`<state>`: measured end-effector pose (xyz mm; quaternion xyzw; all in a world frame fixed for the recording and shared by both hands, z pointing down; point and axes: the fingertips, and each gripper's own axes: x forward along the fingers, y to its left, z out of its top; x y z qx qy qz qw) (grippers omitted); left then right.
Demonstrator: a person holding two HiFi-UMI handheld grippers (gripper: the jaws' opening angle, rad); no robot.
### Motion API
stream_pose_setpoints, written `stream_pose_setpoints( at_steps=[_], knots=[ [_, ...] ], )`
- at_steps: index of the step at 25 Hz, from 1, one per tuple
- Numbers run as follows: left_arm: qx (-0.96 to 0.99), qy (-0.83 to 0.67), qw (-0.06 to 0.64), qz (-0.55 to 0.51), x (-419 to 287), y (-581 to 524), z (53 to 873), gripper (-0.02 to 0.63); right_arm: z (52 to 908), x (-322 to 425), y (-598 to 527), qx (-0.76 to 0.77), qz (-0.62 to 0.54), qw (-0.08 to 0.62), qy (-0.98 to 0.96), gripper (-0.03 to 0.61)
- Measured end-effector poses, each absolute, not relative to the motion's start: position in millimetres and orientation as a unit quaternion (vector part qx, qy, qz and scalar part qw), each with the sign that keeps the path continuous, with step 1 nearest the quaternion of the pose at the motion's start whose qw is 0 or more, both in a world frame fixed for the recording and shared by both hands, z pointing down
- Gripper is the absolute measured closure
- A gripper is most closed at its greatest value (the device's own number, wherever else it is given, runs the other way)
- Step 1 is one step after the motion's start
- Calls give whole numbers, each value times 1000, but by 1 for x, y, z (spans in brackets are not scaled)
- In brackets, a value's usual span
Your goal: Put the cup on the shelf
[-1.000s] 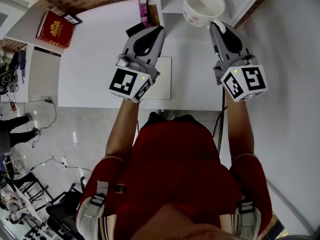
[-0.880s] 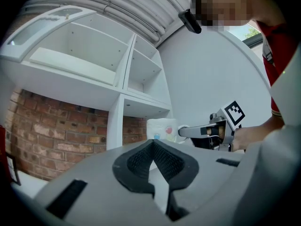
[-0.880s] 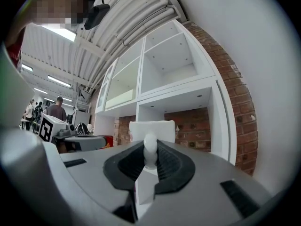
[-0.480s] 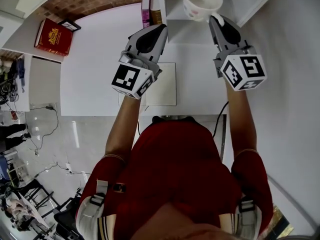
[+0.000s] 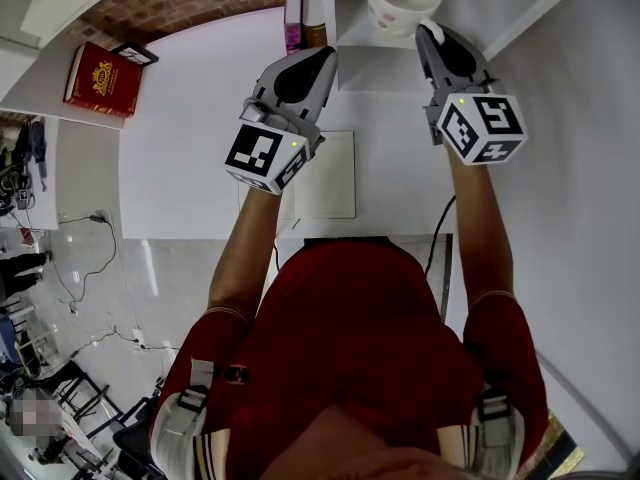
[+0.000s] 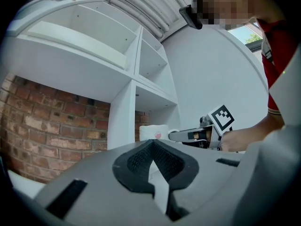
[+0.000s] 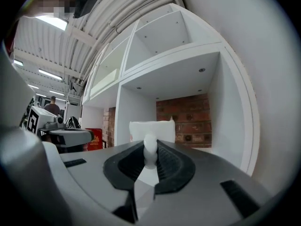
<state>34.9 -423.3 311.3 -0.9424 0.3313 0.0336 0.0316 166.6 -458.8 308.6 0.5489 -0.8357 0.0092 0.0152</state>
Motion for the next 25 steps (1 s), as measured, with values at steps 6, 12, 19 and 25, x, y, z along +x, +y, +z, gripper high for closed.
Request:
stream_pose_setpoints(
  at_steps=[6, 12, 19, 25],
  knots=[
    [-944, 327, 27, 28, 36, -431, 317, 611, 321, 168, -471, 555, 17, 26, -831, 543],
    [-946, 322, 22, 26, 39, -435, 321, 611, 331, 167, -479, 557, 23, 33, -830, 543],
    [-947, 320, 18, 24, 39, -438, 324, 611, 336, 166, -484, 558, 25, 33, -829, 542],
    [-947, 320, 16, 24, 39, -438, 325, 611, 338, 166, -483, 559, 26, 29, -828, 541]
  ],
)
